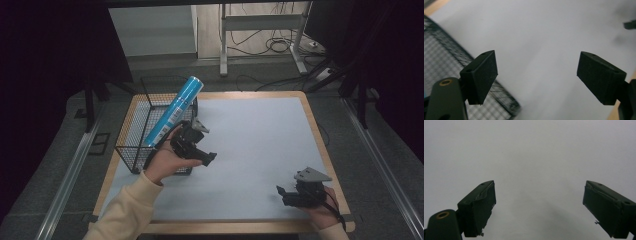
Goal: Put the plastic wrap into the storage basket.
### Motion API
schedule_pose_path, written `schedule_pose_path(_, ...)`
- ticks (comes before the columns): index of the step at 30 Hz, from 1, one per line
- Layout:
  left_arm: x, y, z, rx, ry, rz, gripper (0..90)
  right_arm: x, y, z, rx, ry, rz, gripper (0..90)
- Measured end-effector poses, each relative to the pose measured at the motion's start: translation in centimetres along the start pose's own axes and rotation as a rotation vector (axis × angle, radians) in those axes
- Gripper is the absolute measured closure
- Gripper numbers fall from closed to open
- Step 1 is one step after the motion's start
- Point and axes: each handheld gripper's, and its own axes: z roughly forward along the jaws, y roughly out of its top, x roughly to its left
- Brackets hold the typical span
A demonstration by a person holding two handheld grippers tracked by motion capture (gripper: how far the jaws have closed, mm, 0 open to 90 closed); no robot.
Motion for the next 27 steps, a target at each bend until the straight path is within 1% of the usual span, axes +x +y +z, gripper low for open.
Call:
schedule_pose_path(2, -0.9, -0.6, 0.4, 0.003, -0.020, 0.016, 16.3, 0.0, 0.0, 0.0, -0.003, -0.002, -0.001, 11.6)
schedule_pose_path(4, -1.6, -1.2, 0.7, 0.007, -0.039, 0.025, 16.3, 0.0, 0.0, 0.0, -0.002, -0.002, 0.000, 11.6)
schedule_pose_path(6, -2.4, -2.0, 1.2, 0.001, -0.058, 0.029, 16.3, 0.0, 0.0, 0.0, 0.003, -0.002, 0.000, 11.6)
schedule_pose_path(8, -3.0, -2.7, 1.8, 0.001, -0.061, 0.028, 16.4, 0.0, 0.0, 0.0, 0.005, -0.002, -0.003, 11.6)
schedule_pose_path(9, -3.2, -2.9, 2.1, 0.004, -0.058, 0.029, 16.3, 0.0, 0.0, 0.0, 0.001, -0.004, -0.004, 11.6)
schedule_pose_path(10, -3.5, -3.4, 2.4, 0.009, -0.043, 0.036, 16.3, 0.0, 0.0, 0.0, 0.000, -0.005, -0.005, 11.6)
schedule_pose_path(11, -3.8, -3.7, 2.7, 0.007, -0.047, 0.032, 16.3, 0.0, 0.0, 0.0, 0.000, -0.005, -0.004, 11.6)
schedule_pose_path(12, -3.8, -3.7, 2.7, 0.007, -0.047, 0.032, 16.3, 0.0, 0.0, 0.0, 0.000, -0.005, -0.004, 11.6)
schedule_pose_path(13, -4.1, -4.0, 3.0, 0.008, -0.064, 0.029, 16.3, 0.0, 0.0, 0.0, 0.000, -0.007, -0.003, 11.6)
schedule_pose_path(14, -4.2, -4.3, 3.3, 0.010, -0.071, 0.032, 16.3, 0.0, 0.0, 0.0, 0.000, -0.009, -0.003, 11.7)
schedule_pose_path(16, -4.5, -4.6, 3.9, 0.028, -0.068, 0.031, 16.3, 0.0, 0.0, 0.0, -0.002, -0.012, -0.002, 11.7)
schedule_pose_path(20, -4.6, -4.9, 4.3, 0.041, -0.073, 0.032, 16.3, 0.1, 0.0, -0.1, -0.007, -0.010, -0.009, 11.7)
schedule_pose_path(25, -4.6, -5.2, 4.5, 0.039, -0.069, 0.034, 16.3, 0.0, 0.1, -0.3, -0.037, -0.012, -0.009, 11.6)
schedule_pose_path(26, -4.6, -5.3, 4.6, 0.036, -0.068, 0.025, 16.3, 0.0, 0.1, -0.3, -0.045, -0.012, -0.011, 11.6)
schedule_pose_path(27, -4.6, -5.3, 4.6, 0.036, -0.068, 0.025, 16.2, 0.0, 0.2, -0.4, -0.057, -0.013, -0.011, 11.6)
